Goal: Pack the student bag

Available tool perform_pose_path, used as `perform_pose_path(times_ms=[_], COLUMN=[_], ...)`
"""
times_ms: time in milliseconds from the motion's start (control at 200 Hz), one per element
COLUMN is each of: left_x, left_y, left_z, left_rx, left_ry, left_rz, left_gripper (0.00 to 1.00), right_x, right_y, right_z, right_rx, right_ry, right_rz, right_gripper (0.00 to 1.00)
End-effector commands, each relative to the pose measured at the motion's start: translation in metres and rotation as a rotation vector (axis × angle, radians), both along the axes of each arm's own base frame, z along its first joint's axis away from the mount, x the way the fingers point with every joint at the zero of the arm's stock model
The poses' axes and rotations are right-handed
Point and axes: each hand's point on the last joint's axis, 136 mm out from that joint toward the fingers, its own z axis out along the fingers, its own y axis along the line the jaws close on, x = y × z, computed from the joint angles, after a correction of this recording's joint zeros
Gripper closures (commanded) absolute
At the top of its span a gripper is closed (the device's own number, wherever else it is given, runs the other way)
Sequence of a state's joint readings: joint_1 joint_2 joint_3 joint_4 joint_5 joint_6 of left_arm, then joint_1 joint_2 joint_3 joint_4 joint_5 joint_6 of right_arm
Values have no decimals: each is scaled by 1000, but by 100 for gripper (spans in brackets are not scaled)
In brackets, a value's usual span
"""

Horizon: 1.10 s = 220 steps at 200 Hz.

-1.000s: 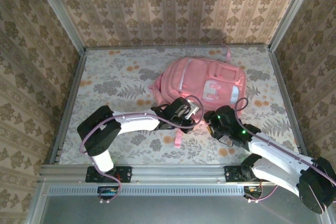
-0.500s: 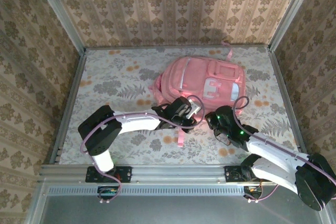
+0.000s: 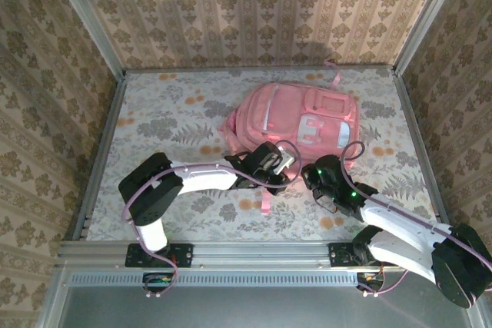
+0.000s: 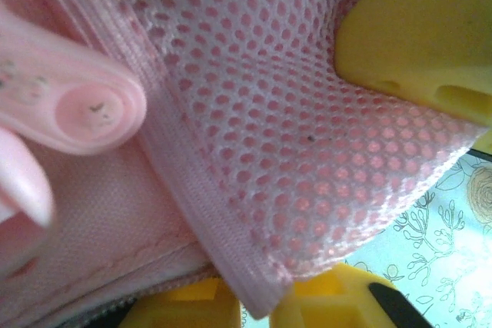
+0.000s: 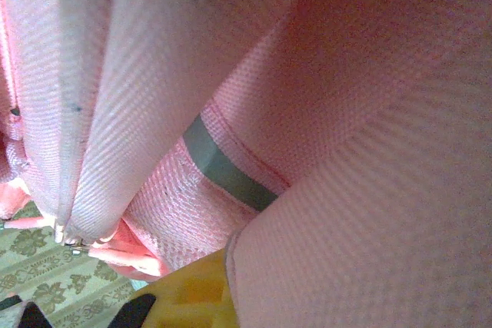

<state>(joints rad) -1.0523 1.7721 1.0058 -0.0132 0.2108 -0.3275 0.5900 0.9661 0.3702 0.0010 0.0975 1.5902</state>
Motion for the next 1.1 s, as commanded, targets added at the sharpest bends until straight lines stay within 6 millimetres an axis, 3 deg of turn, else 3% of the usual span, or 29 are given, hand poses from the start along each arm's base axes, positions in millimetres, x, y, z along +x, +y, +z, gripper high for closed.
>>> perform_pose_path(times_ms=[0, 145, 290, 455, 1095], left_x=[6, 9, 10, 8, 30], left_y=[0, 3, 7, 16, 75], left_z=[0, -1, 0, -1, -4], left_rx=[11, 14, 6, 20, 89], left_ry=[-12, -14, -22, -35, -18], left_rz=[2, 14, 21, 10, 118], left_gripper=[81, 79, 95, 100, 100], right_x=[11, 11, 10, 9, 1], right_y=[11, 11, 10, 7, -7], right_z=[24, 24, 23, 20, 13], right_rx=[76, 79, 72, 37, -124], right_ry=[-79, -77, -77, -69, -43], right_rz=[-5, -5, -6, -3, 58], right_gripper=[100, 100, 100, 100, 100])
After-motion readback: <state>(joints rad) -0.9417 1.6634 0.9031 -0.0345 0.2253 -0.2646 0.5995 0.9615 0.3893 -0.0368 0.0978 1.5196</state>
